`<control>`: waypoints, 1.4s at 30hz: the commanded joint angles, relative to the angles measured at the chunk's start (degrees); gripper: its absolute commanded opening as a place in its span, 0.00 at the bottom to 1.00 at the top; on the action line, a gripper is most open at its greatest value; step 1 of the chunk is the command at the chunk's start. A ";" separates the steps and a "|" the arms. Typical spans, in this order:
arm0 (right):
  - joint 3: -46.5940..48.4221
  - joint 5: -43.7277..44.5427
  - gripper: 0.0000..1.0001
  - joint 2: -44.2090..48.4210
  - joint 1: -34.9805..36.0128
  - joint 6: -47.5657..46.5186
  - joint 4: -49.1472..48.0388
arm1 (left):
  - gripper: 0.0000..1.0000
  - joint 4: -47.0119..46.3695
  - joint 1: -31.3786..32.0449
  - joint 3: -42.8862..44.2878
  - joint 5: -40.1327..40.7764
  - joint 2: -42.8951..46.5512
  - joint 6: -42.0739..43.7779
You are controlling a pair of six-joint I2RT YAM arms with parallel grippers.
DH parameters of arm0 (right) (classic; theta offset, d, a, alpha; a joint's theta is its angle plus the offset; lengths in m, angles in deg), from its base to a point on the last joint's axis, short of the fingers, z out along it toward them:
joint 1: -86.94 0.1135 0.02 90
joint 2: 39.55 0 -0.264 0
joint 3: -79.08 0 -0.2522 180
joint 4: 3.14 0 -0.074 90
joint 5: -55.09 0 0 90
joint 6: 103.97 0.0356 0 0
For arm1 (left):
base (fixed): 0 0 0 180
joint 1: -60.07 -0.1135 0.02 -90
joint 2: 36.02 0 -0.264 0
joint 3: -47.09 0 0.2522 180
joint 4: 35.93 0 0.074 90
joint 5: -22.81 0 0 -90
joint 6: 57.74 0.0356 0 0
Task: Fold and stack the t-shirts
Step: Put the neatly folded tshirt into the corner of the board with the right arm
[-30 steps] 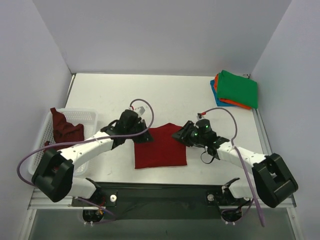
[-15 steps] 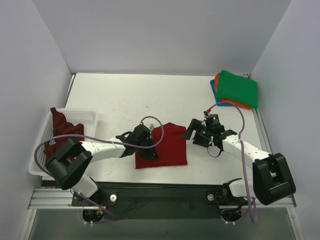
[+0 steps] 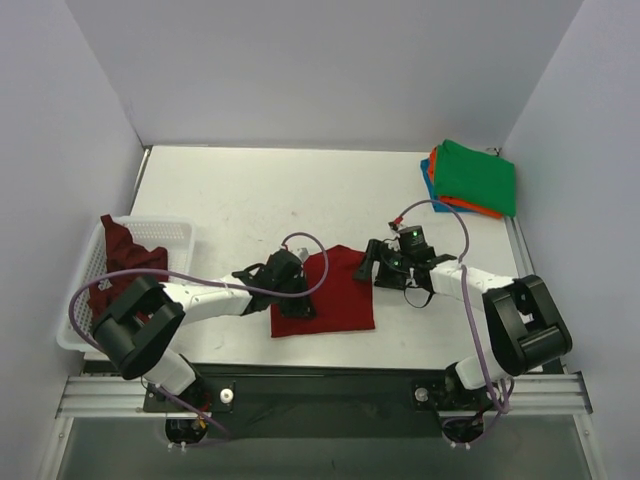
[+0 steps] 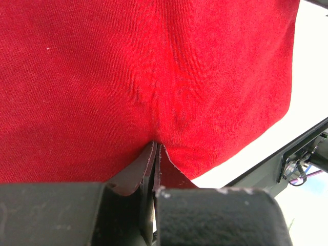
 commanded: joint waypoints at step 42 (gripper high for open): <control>80.19 59.16 0.00 -43.10 -2.84 -34.97 46.48 | 0.00 23.70 -11.34 19.69 -3.97 11.59 12.46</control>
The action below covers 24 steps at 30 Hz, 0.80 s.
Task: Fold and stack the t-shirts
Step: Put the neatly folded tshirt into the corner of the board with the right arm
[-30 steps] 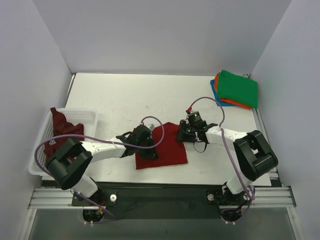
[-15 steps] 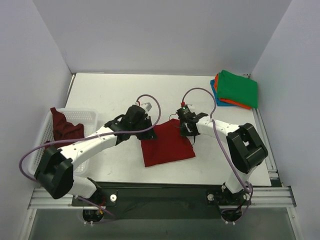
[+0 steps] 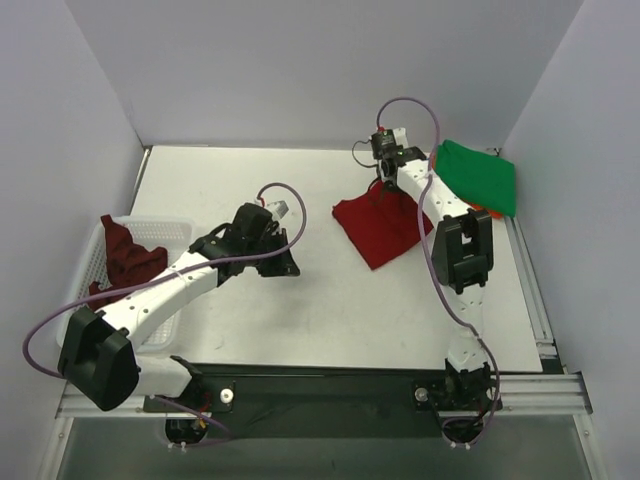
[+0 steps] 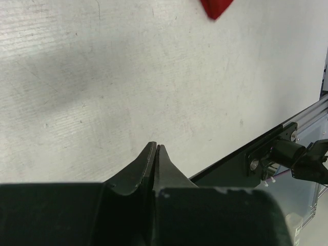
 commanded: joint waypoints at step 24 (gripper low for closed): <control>36.16 13.27 0.00 -10.25 -9.79 -35.72 -10.89 | 0.00 -5.49 -1.58 1.35 -9.23 -12.41 5.20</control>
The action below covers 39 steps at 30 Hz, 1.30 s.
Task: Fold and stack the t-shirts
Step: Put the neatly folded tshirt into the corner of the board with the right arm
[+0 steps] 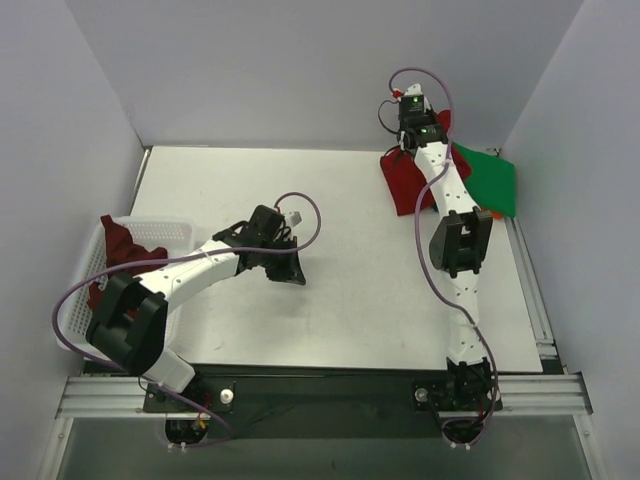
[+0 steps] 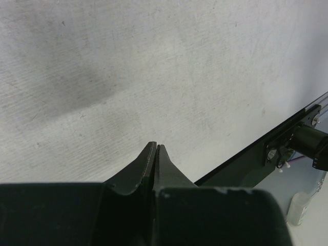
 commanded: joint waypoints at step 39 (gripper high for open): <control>-12.64 8.35 0.00 14.69 -5.49 -14.73 -26.54 | 0.00 -6.27 -0.38 -3.48 -6.15 -1.02 0.21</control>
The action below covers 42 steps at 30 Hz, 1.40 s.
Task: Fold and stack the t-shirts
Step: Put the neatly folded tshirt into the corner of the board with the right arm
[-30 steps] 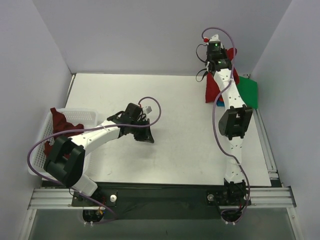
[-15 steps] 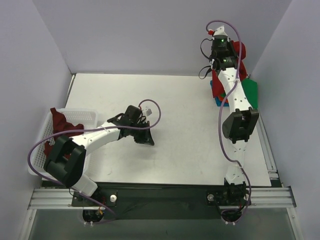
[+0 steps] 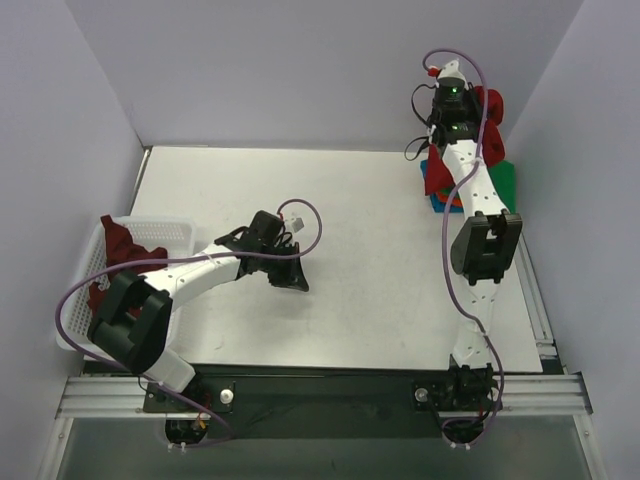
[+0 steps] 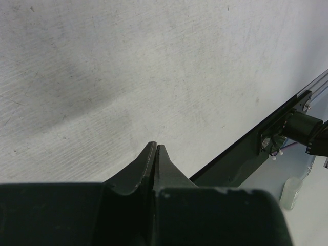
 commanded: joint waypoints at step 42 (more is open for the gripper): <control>0.17 1.18 0.26 -10.62 -10.94 1.44 -11.66 | 0.00 -3.87 0.10 -0.38 -4.40 -2.23 -0.01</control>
